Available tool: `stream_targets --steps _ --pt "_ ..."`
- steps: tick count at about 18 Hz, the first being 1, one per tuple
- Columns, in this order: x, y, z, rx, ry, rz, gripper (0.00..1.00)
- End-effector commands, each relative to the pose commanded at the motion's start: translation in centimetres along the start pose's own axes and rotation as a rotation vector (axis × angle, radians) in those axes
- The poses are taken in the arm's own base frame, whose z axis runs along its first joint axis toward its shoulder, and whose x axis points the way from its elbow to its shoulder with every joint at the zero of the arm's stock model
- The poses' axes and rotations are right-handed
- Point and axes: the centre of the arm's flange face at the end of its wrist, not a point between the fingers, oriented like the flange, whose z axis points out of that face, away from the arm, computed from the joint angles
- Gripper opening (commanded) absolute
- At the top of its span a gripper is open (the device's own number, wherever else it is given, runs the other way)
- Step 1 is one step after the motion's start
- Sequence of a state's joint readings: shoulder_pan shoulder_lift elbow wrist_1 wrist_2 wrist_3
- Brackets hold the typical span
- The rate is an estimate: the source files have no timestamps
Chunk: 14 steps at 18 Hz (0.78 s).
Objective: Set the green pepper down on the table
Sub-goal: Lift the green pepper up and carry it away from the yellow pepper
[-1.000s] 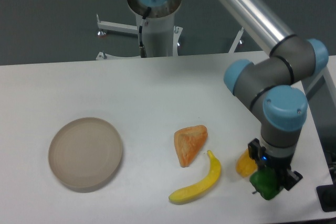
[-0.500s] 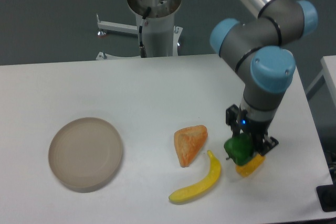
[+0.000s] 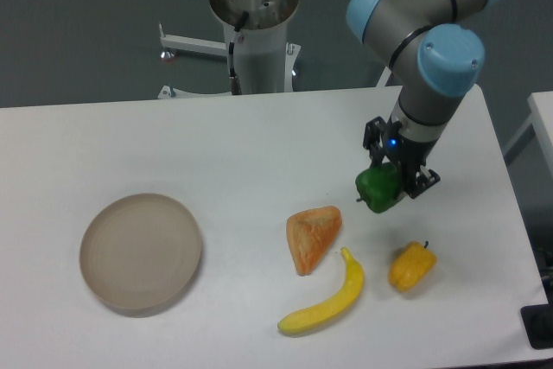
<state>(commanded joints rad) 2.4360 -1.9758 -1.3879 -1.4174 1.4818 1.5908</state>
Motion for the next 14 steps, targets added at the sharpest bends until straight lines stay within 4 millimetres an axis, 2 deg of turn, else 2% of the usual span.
stream_targets --steps 3,9,14 --pt "2.4 -0.1 1.9 0.0 0.046 -0.01 0.4" --pt "4.6 0.8 4.8 0.065 0.061 -0.095 0.4" --pt "5.8 0.4 7.2 0.067 0.033 -0.136 0.4"
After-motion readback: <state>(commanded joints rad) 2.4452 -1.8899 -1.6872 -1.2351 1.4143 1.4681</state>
